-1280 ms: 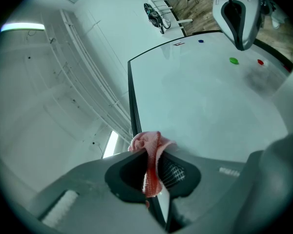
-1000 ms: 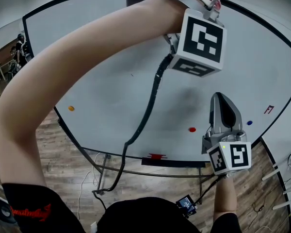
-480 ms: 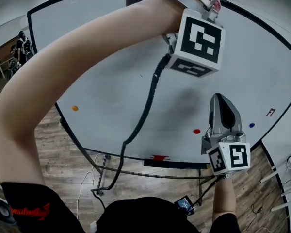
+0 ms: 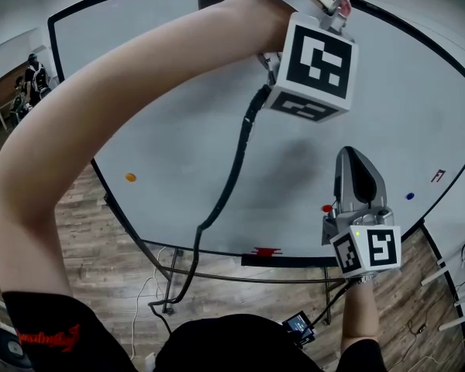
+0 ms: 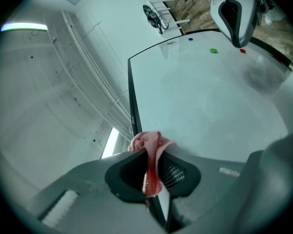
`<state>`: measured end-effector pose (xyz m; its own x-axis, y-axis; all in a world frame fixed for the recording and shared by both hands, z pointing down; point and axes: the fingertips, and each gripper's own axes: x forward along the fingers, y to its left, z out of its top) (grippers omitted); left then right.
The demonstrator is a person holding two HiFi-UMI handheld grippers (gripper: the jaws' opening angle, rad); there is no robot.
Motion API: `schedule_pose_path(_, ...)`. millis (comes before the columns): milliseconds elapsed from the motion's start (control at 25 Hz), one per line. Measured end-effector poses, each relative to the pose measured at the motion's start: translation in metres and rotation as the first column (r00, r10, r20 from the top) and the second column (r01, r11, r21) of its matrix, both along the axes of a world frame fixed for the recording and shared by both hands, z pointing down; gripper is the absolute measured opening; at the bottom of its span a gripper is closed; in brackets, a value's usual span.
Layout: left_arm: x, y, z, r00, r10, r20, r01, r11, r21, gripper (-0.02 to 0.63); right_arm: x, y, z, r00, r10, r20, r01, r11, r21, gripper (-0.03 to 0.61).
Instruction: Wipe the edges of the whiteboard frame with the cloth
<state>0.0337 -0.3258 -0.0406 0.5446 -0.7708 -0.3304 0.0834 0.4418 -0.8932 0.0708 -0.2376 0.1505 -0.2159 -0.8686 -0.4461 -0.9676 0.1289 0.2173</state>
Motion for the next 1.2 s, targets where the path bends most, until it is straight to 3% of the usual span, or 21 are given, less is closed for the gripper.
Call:
schedule_pose_path(360, -0.039, -0.006, -0.001, 1.000, 0.011, -0.005, -0.011, 1.000, 0.002, 0.048, -0.043, -0.003, 0.002, 1.000, 0.017, -0.001, -0.017, 1.000, -0.002, 0.002)
schedule_pose_path(1200, -0.049, -0.010, -0.002, 1.000, -0.003, -0.026, 0.003, 1.000, -0.003, 0.048, -0.044, -0.001, 0.012, 1.000, 0.005, -0.009, -0.005, 1.000, -0.025, 0.002)
